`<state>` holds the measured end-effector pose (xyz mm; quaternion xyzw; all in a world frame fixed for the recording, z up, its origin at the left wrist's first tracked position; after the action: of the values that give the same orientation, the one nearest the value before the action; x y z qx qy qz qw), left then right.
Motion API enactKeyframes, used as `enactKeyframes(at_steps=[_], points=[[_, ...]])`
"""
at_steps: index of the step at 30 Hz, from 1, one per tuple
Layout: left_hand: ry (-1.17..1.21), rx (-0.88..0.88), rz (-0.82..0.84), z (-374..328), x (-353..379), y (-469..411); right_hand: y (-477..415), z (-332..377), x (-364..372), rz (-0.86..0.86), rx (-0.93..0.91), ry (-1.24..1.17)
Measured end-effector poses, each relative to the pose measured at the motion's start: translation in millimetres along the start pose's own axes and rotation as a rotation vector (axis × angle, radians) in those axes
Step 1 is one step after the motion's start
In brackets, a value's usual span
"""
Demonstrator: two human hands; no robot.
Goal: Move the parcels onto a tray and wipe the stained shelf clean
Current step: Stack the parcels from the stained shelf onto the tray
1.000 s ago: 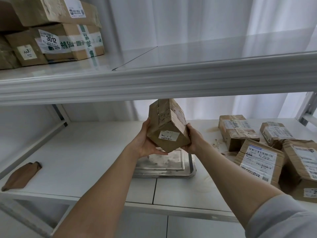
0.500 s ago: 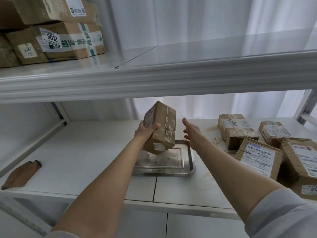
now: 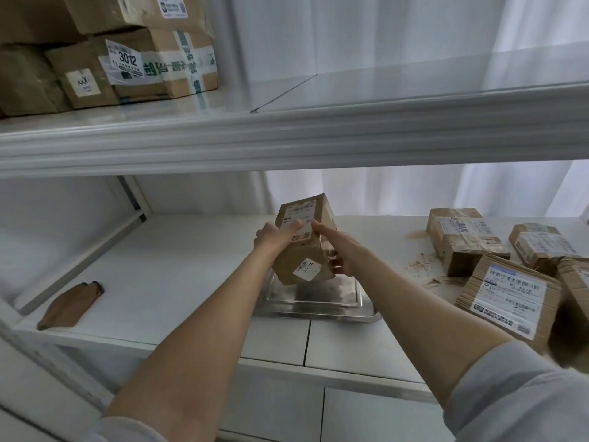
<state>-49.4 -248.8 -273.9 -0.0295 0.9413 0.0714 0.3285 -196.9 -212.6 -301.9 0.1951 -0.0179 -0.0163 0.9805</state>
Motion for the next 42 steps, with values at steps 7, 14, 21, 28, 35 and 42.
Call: enactKeyframes(at_steps=[7, 14, 21, 28, 35, 42], points=[[0.204, -0.098, 0.027, 28, -17, -9, 3, -14, 20, 0.031, 0.116, 0.024], [0.177, -0.143, 0.048, 48, -25, -14, -4, -26, 43, 0.025, 0.118, 0.068], [0.173, -0.16, 0.056, 57, -29, -18, -9, -25, 52, -0.009, 0.119, 0.087], [0.121, -0.151, 0.038, 60, -34, -22, -11, -25, 58, -0.028, 0.128, 0.093], [0.148, -0.117, 0.083, 58, -26, -26, -12, -27, 59, -0.048, 0.124, 0.096], [0.126, -0.114, 0.123, 60, -21, -29, -11, -29, 57, -0.072, 0.143, 0.079]])
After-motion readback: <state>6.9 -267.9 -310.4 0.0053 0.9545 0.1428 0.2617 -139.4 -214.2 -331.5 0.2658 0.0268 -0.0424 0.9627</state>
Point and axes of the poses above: each hand's wrist, its own y-axis away from the middle knuckle, its own x-axis out of the palm, z = x × y, the point moved 5 cm from there along -y, towards the middle knuckle, and after that the axes turned 1 degree about y, right-handed, at the moved point
